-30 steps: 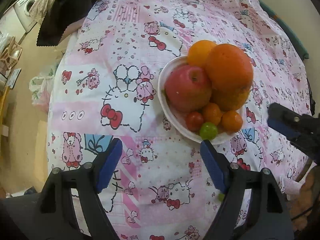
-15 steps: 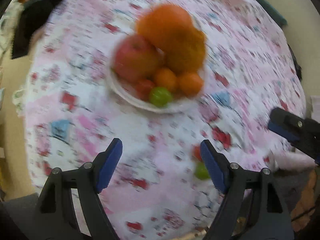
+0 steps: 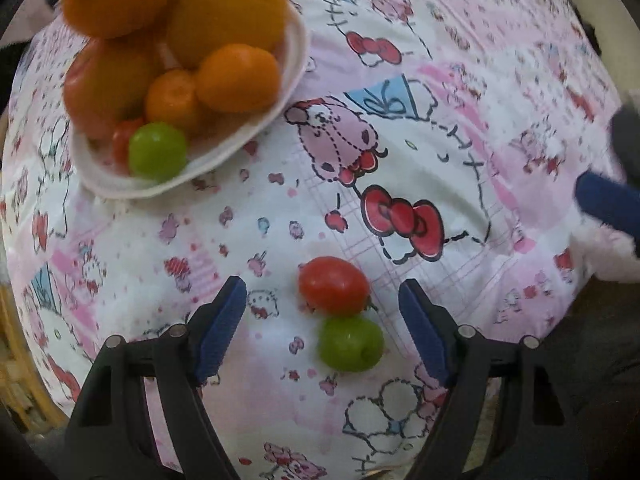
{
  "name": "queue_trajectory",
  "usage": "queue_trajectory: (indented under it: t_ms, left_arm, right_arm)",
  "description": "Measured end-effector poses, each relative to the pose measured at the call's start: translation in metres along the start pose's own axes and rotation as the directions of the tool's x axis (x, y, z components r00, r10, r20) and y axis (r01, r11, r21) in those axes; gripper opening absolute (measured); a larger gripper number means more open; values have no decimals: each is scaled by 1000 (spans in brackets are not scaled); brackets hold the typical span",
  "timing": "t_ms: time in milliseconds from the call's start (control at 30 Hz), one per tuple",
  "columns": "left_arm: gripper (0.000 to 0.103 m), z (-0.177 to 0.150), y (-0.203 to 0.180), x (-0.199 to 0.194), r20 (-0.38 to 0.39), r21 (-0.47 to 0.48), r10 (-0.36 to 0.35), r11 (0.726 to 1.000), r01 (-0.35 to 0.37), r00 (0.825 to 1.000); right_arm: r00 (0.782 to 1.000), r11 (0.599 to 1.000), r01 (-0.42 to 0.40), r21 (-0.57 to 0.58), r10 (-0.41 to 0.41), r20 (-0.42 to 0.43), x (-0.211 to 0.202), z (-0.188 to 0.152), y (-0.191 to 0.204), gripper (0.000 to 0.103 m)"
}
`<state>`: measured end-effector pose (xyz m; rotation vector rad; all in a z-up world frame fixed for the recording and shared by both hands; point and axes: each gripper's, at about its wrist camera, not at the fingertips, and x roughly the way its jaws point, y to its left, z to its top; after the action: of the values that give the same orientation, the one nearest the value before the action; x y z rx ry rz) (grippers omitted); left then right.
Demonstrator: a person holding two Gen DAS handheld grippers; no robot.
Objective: Organize fruits
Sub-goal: 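Grasp the second red tomato with the left tool while the right tool reaches the other lime, then close the right tool on the second green lime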
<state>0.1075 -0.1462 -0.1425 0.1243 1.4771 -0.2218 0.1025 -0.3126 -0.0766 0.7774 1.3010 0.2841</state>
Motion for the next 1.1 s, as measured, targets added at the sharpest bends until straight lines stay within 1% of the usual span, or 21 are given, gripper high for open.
queue_trajectory:
  t_ms: [67,100,133,167,200,233,300,400,500,633,767,867,933,1067,1100]
  left_arm:
    - [72,2,-2,5,-5,1,18,1000,-18,1000]
    - [66,3,-2,7,-14,-3,19,1000,-19,1000]
    - [63,4,-3,9,-22,-4,20,1000,-20,1000]
    - [62,4,-4,10,-24,-3,21,1000,-21,999]
    - [55,4,-5,8,-20,4,22,1000,-22,1000]
    - [43,4,-8,7,-17,12,23,1000,-23,1000]
    - [33,8,-12,4,-15,28,8,1000,-7,1000]
    - [33,12,-14,-3,-5,33,20,999,-20,1000]
    - [33,13,-12,-13,9,14,0,1000,0,1000]
    - [33,12,2,-35,55,-17,-8,1000,9,998]
    - [33,6,25,-60,103,-57,0,998,6,995]
    - [33,-5,51,-74,134,-96,1,995,12,991]
    - [33,-18,68,-83,151,-122,5,992,14,988]
    - [33,-31,89,-95,174,-170,32,985,-2,984]
    - [33,-35,93,-98,177,-186,29,983,5,984]
  right_arm:
    - [1000,1000,-8,0,8,0,-1,1,1,49]
    - [1000,1000,-10,-3,10,-2,-1,2,1,49]
    - [1000,1000,-9,-4,9,-2,-1,3,0,49]
    - [1000,1000,-7,-1,7,-2,-1,3,0,49]
    - [1000,1000,-12,6,12,-4,-1,4,-1,49]
    - [1000,1000,-18,10,18,-7,0,4,-2,49]
    - [1000,1000,-22,14,22,-11,0,5,-2,49]
    - [1000,1000,-17,4,17,-10,2,5,1,49]
    - [1000,1000,-15,1,15,-8,2,5,2,49]
    - [1000,1000,-2,-4,2,-3,2,5,3,49]
    - [1000,1000,13,-11,-14,-9,6,4,4,49]
    - [999,999,33,-36,-33,-17,11,1,9,49]
    - [998,997,52,-57,-53,-27,15,-2,12,49]
    - [993,992,83,-99,-90,-70,29,-9,18,49]
    - [991,989,93,-114,-103,-82,33,-12,20,49]
